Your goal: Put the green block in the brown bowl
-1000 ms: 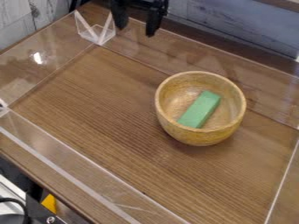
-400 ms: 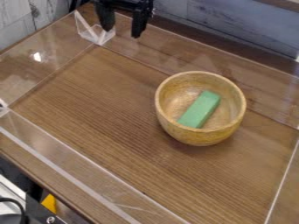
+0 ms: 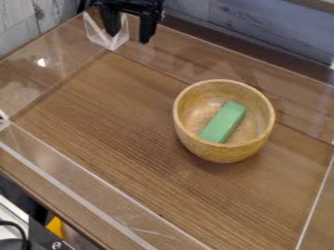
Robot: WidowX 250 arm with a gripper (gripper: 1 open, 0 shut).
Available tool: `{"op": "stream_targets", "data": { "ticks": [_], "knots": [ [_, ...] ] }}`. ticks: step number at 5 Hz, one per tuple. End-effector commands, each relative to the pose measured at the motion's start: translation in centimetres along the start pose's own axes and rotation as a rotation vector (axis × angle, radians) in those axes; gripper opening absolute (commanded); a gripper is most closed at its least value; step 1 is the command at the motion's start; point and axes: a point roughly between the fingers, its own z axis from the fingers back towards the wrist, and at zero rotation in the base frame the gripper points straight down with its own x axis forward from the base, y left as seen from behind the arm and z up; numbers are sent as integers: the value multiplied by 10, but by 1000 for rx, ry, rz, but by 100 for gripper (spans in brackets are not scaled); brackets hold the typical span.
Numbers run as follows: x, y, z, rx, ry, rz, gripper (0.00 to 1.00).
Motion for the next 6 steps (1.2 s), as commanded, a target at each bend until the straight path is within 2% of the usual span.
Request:
{"op": "stream_targets", "data": {
  "ticks": [1, 2, 3, 4, 6],
  "knots": [
    [5, 8, 22, 18, -77, 2, 100],
    [4, 11, 20, 21, -81, -4, 100],
    [6, 11, 19, 21, -88, -12, 0],
    [2, 13, 21, 23, -88, -12, 0],
    [9, 21, 11, 24, -98, 13, 0]
  ]
}}
